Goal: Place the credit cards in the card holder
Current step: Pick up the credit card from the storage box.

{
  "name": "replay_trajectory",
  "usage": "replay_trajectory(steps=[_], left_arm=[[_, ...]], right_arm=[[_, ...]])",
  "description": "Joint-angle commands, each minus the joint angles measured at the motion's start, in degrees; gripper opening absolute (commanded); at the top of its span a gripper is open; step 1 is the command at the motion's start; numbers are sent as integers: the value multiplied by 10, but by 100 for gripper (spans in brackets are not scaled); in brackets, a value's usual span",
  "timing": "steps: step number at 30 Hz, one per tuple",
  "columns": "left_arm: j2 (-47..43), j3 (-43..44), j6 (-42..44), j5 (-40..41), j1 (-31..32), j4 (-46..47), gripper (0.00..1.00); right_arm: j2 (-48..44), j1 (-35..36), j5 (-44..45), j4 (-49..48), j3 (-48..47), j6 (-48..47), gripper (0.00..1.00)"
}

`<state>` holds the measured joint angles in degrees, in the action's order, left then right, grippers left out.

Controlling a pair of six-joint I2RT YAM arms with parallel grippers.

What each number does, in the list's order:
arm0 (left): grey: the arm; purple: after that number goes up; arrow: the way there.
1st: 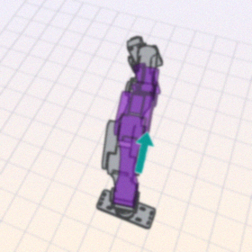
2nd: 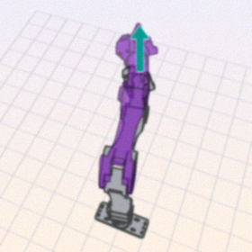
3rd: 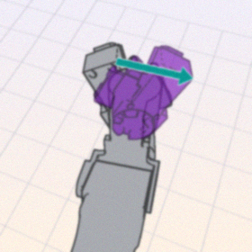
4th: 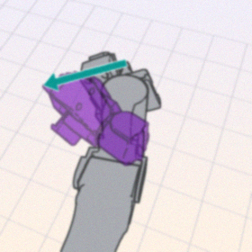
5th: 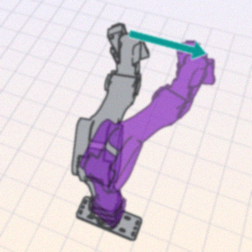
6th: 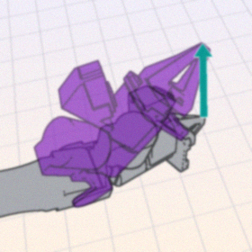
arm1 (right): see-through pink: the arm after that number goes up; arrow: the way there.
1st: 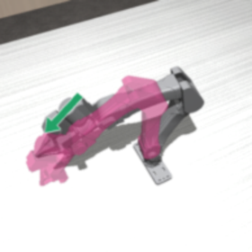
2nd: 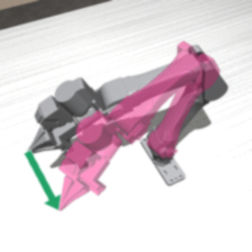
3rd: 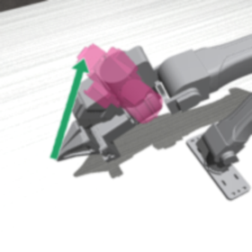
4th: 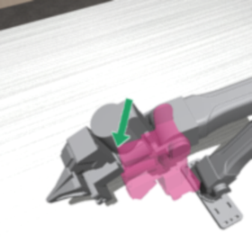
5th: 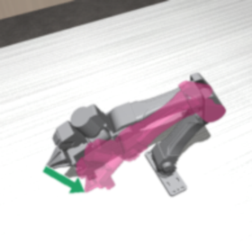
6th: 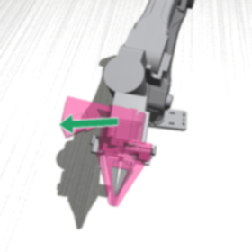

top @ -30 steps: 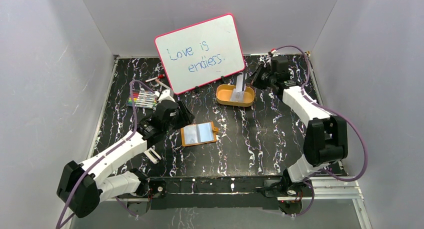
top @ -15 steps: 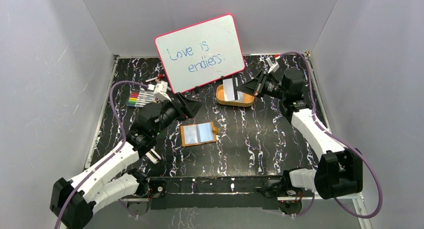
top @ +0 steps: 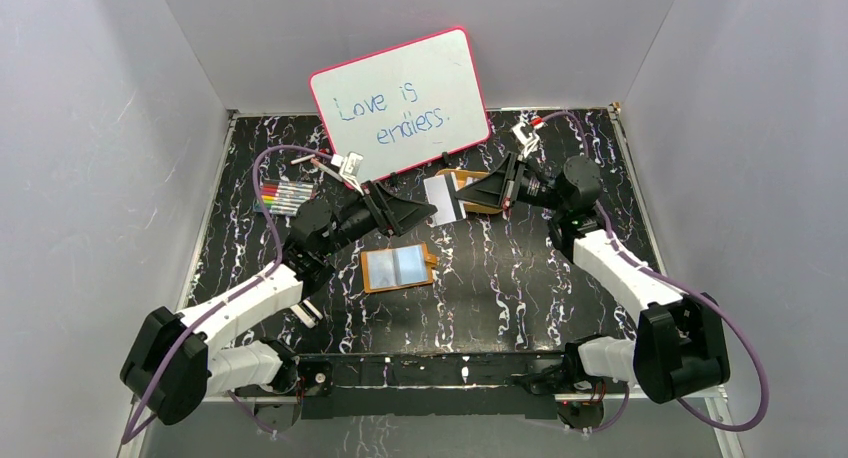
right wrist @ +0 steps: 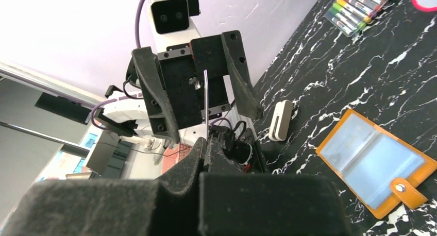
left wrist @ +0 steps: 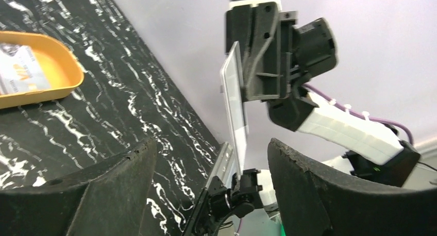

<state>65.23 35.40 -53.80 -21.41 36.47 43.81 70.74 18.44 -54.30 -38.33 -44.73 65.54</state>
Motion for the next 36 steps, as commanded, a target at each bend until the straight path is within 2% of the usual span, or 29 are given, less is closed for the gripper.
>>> replay_trajectory(steps=[1,5,12,22,31,36], left_arm=[[-13,-4,-22,-53,-5,111,74],[-18,-18,-27,-62,-5,129,69],[-34,-43,-16,-54,-6,131,58],[-45,-58,-8,-41,-8,131,52],[-25,-44,-4,-50,-8,129,50],[-15,-26,-11,-59,-8,129,44]], right_arm=[[7,5,-5,-183,31,106,0],[19,14,1,-258,42,150,0],[15,20,9,-269,37,158,0],[8,25,9,-260,33,158,0],[8,38,8,-227,25,138,0],[7,40,12,-212,28,127,0]])
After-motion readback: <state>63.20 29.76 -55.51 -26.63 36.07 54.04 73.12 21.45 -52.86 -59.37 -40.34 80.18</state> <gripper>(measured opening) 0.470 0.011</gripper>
